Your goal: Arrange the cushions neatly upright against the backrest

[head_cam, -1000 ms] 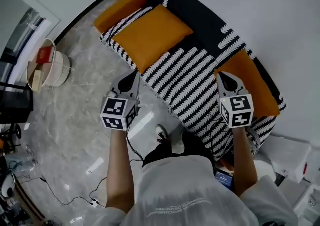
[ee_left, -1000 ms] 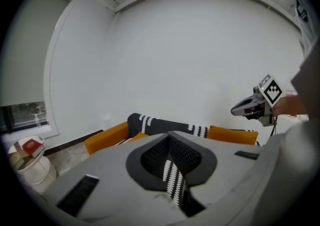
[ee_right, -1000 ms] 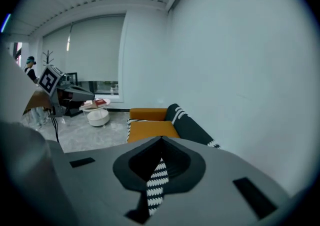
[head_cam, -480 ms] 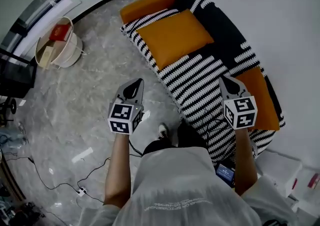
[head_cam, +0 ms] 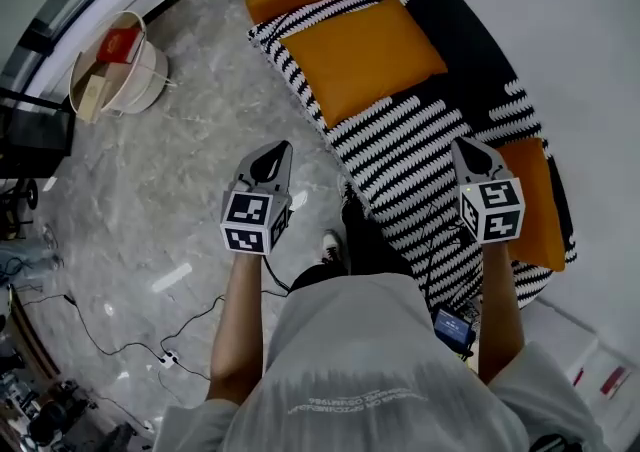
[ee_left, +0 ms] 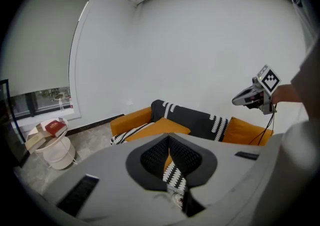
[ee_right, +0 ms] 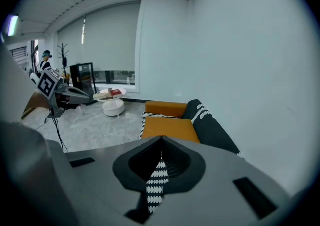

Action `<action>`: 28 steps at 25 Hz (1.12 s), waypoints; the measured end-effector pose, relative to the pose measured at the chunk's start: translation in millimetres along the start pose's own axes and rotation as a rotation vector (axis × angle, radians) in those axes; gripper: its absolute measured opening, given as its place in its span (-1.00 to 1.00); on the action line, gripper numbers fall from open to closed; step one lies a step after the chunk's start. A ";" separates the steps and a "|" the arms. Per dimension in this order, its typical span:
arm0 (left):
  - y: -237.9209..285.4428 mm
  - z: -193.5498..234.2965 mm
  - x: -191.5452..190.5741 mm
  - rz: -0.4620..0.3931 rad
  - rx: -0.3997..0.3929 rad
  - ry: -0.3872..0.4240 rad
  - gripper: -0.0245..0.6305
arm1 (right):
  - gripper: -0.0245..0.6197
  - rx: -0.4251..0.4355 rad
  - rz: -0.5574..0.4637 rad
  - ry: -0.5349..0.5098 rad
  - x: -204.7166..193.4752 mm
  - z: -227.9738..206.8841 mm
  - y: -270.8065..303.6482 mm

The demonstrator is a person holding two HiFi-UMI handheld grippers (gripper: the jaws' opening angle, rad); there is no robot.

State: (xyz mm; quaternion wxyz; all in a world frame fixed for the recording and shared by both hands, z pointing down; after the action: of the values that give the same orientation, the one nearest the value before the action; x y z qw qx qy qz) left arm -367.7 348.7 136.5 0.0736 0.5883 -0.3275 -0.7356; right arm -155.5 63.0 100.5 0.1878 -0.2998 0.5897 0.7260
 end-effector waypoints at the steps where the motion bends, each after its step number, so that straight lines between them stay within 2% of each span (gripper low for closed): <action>1: 9.8 3.6 4.1 0.011 0.005 0.005 -0.85 | -0.92 0.008 0.005 -0.001 4.7 -7.1 11.8; 8: 76.6 15.9 18.4 0.096 0.018 -0.008 -0.85 | -0.92 0.078 0.052 0.006 32.5 -54.5 86.2; 15: 148.6 44.1 14.5 0.187 0.021 -0.048 -0.84 | -0.91 0.132 0.075 0.016 60.0 -93.2 167.9; 17: 164.6 51.5 5.5 0.215 0.009 -0.076 -0.83 | -0.91 0.147 0.100 0.077 54.0 -97.2 188.8; 22: 204.1 73.9 -25.5 0.298 -0.023 -0.122 -0.75 | -0.91 0.206 0.186 0.306 14.7 -94.5 241.5; 28: 237.9 97.2 -65.2 0.381 -0.063 -0.142 -0.72 | -0.91 0.200 0.242 0.396 -21.1 -84.9 290.1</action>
State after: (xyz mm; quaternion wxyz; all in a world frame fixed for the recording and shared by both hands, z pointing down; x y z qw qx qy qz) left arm -503.1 235.0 334.1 0.2065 0.4600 -0.4138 -0.7579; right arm -303.2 -85.4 319.5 0.0090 -0.3431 0.7155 0.6085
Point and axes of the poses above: the fingertips, and each gripper's own axes: y forward along the fingers, z to its left, x out of its top, the point moved 7 cm from there along -y, backward along the fingers, and after that the axes turned 6 degrees about z, right-handed, at the moved point
